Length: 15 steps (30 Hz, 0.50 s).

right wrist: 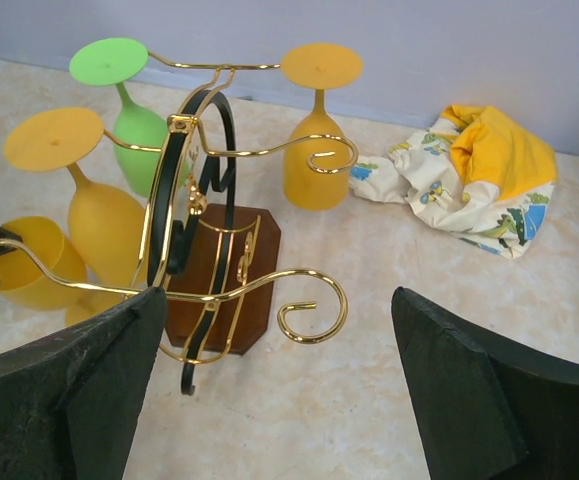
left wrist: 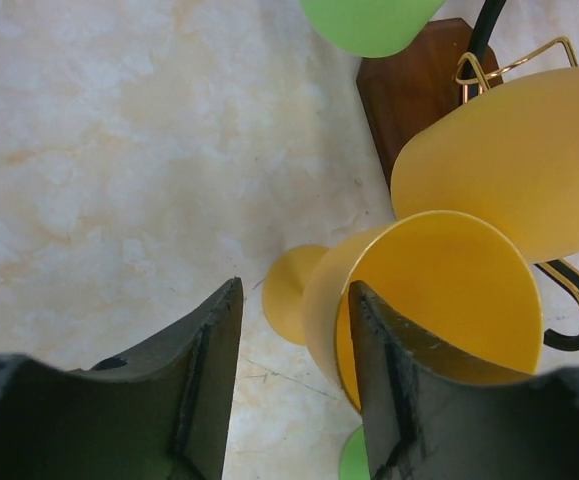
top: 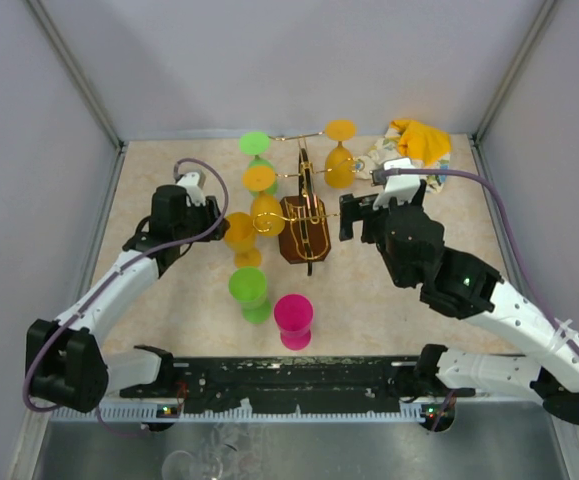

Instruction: Place the wine glass upside down on the wine glass rack

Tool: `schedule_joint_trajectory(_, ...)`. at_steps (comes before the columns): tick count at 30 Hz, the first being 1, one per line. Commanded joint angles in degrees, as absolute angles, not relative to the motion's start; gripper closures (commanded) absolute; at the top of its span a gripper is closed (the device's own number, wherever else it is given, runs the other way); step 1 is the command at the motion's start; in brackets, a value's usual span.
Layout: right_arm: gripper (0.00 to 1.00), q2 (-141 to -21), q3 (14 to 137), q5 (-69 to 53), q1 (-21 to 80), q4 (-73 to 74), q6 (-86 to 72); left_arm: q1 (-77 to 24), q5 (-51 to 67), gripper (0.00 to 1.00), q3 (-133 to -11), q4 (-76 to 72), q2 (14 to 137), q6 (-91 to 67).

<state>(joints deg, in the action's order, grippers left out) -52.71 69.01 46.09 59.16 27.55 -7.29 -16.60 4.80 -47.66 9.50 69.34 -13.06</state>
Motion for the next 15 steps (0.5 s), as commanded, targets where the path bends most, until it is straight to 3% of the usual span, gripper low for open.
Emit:
schedule_joint_trajectory(1,0.05,-52.49,69.52,47.41,59.51,25.49,-7.64,-16.44,6.72,0.53,-47.24,9.84,70.22,-13.80)
schedule_joint_trajectory(4,0.05,-52.89,69.73,47.29,59.50,25.52,-7.58,-16.44,6.12,0.74,-47.36,9.92,70.51,-13.78)
schedule_joint_trajectory(6,0.05,-53.21,69.95,47.24,59.56,25.67,-7.60,-16.44,5.08,0.96,-47.77,10.37,70.30,-13.60)
schedule_joint_trajectory(7,0.05,-53.31,70.04,47.21,59.52,25.74,-7.59,-16.38,4.05,1.00,-48.02,10.63,70.00,-13.43)
schedule_joint_trajectory(15,0.05,-55.04,70.89,45.40,59.50,26.23,-7.78,-16.44,-7.52,1.00,-52.88,13.21,65.95,-8.02)
